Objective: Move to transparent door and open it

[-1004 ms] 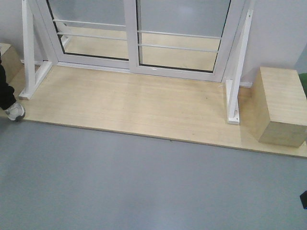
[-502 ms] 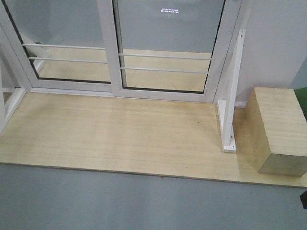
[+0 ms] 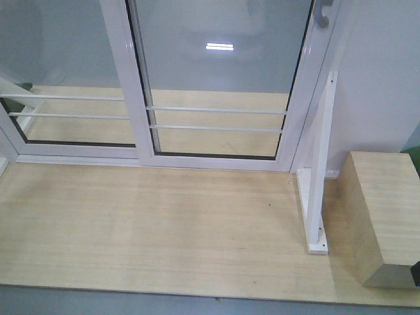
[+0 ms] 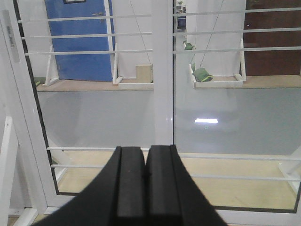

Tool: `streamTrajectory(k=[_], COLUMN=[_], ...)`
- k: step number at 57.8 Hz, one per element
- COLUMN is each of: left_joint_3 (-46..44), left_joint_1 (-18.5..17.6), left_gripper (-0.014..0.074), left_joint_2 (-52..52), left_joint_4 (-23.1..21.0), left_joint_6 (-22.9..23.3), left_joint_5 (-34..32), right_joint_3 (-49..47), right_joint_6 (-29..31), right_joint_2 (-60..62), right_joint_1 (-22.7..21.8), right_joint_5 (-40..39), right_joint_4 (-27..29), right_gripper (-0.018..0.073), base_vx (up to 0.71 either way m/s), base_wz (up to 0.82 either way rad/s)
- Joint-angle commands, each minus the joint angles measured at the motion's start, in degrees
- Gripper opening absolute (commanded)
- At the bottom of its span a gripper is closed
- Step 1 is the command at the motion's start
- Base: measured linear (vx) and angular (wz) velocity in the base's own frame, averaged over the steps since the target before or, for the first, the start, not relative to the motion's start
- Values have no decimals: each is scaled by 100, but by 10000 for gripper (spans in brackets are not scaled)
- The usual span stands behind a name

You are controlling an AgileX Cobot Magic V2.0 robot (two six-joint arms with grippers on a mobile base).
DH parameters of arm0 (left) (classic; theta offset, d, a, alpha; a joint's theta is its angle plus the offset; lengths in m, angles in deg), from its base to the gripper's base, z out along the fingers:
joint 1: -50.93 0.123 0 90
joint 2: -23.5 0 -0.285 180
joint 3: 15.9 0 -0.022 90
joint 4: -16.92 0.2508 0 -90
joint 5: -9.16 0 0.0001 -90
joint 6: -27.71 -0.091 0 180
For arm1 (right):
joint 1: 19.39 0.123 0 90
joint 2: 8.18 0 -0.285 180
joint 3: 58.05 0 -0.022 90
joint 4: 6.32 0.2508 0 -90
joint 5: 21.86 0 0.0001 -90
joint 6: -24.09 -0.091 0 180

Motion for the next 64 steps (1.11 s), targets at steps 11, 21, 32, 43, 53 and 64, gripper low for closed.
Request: streamTrajectory(k=[11, 21, 32, 43, 53, 64], left_joint_3=[75, 75, 75, 75, 75, 75], left_joint_1=[7, 7, 7, 7, 7, 7], left_gripper=[3, 3, 3, 3, 3, 3], left_joint_2=[26, 26, 26, 26, 26, 26], left_joint_4=[-20, -20, -20, -20, -20, -20], left_joint_6=[44, 44, 44, 44, 44, 44], left_joint_5=[-474, -474, -474, -474, -474, -474], right_joint_3=[25, 25, 25, 25, 25, 25], right_joint_6=[65, 65, 65, 65, 65, 65], right_joint_2=[92, 92, 92, 92, 92, 92], right_joint_1=[-4, -4, -4, -4, -4, -4], right_joint_5=[-474, -474, -474, -474, -474, -474], right_joint_4=[-13, -13, -13, -13, -13, -13], right_gripper=[-6, -6, -6, -6, -6, -6], base_vx=[40, 36, 32, 25, 19, 15], base_wz=[1, -2, -5, -5, -3, -1])
